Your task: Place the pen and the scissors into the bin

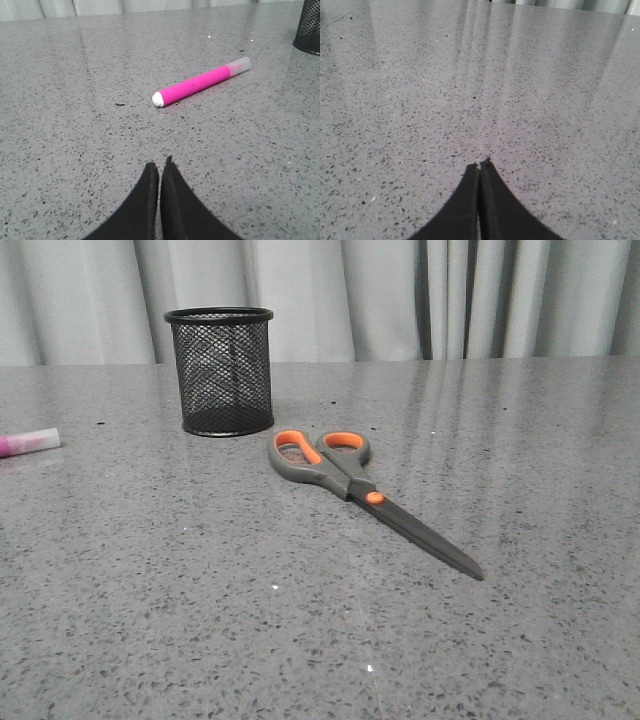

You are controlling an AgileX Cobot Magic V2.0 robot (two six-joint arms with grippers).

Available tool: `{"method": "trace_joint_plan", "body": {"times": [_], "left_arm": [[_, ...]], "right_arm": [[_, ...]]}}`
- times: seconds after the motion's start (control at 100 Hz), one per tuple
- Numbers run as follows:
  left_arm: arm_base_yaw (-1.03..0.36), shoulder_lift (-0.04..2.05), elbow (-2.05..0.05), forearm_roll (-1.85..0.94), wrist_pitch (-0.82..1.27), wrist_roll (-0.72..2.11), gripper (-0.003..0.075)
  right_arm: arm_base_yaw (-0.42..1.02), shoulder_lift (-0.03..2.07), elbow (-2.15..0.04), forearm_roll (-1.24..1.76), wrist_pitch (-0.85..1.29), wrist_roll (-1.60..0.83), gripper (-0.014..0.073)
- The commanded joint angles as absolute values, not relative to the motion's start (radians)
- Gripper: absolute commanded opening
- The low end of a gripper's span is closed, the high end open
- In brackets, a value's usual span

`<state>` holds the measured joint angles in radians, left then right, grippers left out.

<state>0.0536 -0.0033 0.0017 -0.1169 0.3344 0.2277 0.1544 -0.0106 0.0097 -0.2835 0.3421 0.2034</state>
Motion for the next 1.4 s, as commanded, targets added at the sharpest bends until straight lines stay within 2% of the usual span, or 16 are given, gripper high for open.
{"method": "trace_joint_plan", "body": {"times": [0.0,0.84,0.99,1.08,1.18,1.27,1.39], "left_arm": [[0.045,-0.037,0.046,-0.12,0.286,0.221,-0.0019],[0.045,-0.037,0.046,-0.12,0.286,0.221,-0.0019],[0.045,-0.037,0.046,-0.12,0.272,0.221,-0.0019],[0.045,-0.037,0.046,-0.122,0.254,0.221,-0.0019],[0.045,-0.037,0.046,-0.3,0.215,0.221,-0.0019],[0.045,-0.037,0.046,-0.717,0.167,0.221,-0.0019],[0.045,-0.037,0.046,-1.082,0.149,0.221,-0.0019]], "right_arm": [[0.148,-0.029,0.025,-0.288,0.29,0.202,-0.0069],[0.148,-0.029,0.025,-0.299,0.282,0.202,-0.0069],[0.148,-0.029,0.025,-0.51,0.234,0.202,-0.0069],[0.148,-0.029,0.025,-0.532,0.135,0.202,-0.0069],[0.148,-0.029,0.025,-0.517,-0.056,0.202,-0.0069],[0.148,-0.029,0.025,-0.492,-0.254,0.202,-0.0069],[0.148,-0.029,0.025,-0.312,-0.342,0.204,-0.0069]]}}
